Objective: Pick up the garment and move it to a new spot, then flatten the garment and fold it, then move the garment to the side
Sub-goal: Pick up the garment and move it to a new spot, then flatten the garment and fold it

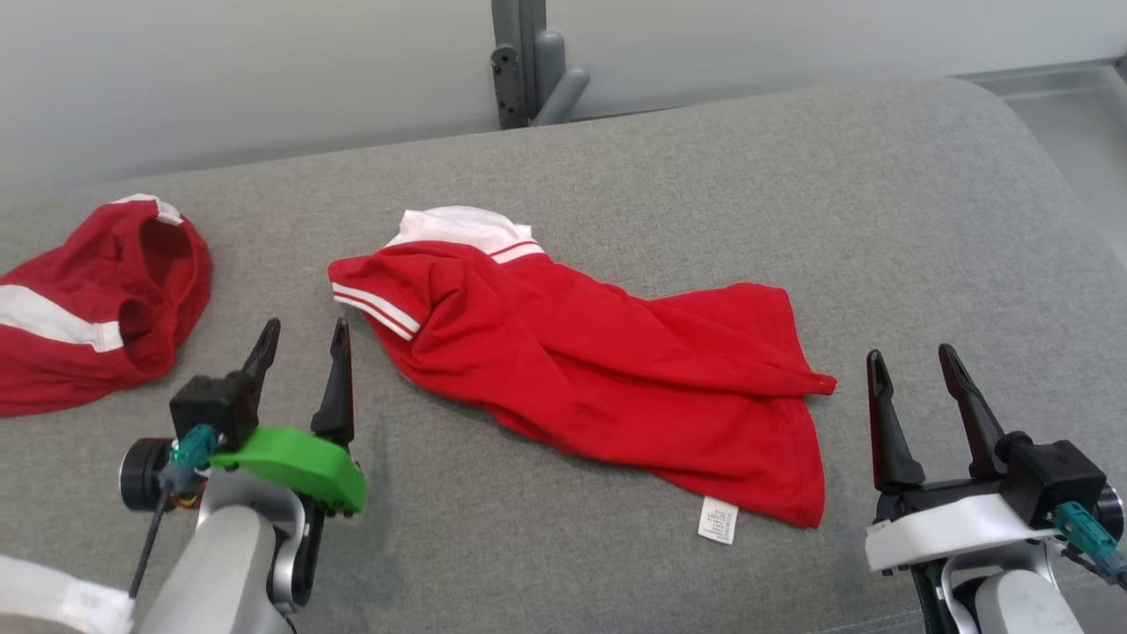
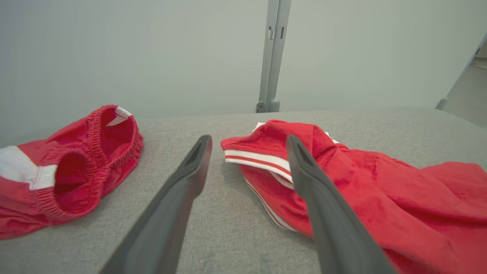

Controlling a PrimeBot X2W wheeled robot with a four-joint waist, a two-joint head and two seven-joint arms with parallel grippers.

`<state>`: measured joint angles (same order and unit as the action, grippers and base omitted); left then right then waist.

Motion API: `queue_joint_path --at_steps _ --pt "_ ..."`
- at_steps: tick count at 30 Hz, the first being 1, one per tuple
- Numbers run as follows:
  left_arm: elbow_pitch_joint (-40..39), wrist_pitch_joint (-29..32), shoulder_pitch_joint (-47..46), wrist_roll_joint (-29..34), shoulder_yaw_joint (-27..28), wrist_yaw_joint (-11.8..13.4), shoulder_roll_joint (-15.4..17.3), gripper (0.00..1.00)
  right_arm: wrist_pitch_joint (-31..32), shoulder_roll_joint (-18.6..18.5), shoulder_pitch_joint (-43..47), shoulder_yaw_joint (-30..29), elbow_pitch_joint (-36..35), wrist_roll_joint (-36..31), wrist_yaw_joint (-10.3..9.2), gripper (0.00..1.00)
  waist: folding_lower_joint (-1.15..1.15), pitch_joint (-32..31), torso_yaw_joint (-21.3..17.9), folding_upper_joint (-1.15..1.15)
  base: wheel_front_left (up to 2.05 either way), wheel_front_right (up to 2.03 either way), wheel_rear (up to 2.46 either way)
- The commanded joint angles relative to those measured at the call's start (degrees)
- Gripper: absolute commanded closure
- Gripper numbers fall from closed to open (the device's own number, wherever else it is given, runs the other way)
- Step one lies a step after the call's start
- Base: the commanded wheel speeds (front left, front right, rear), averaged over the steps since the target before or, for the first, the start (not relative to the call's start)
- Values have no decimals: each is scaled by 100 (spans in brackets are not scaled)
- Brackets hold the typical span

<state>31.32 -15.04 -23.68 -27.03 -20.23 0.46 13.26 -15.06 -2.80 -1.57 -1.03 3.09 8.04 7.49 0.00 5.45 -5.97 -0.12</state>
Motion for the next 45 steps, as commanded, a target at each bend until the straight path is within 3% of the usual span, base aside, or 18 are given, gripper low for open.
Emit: queue_joint_path --at_steps 1,12,20,29,45 --pt "-359 -18 427 146 201 65 -81 0 -17 -16 85 -21 -9 -58 0 0 0 -239 200 12 0 0 0" --pt "-1673 -12 1959 779 1135 83 -500 0 -17 -17 187 -68 -32 -157 0 0 0 -474 395 12 0 0 0" --pt "-2033 -13 2570 963 1683 -98 -878 0 -17 -17 276 -87 3 -84 0 0 0 -544 491 12 0 0 0" --pt "-1979 -13 2601 1201 1868 -288 -1010 0 -17 -17 298 -48 78 3 0 0 0 -554 517 12 0 0 0" --pt "-1947 -13 2528 1198 1870 -309 -1037 0 -17 -17 279 -72 93 18 0 0 0 -478 505 12 0 0 0"
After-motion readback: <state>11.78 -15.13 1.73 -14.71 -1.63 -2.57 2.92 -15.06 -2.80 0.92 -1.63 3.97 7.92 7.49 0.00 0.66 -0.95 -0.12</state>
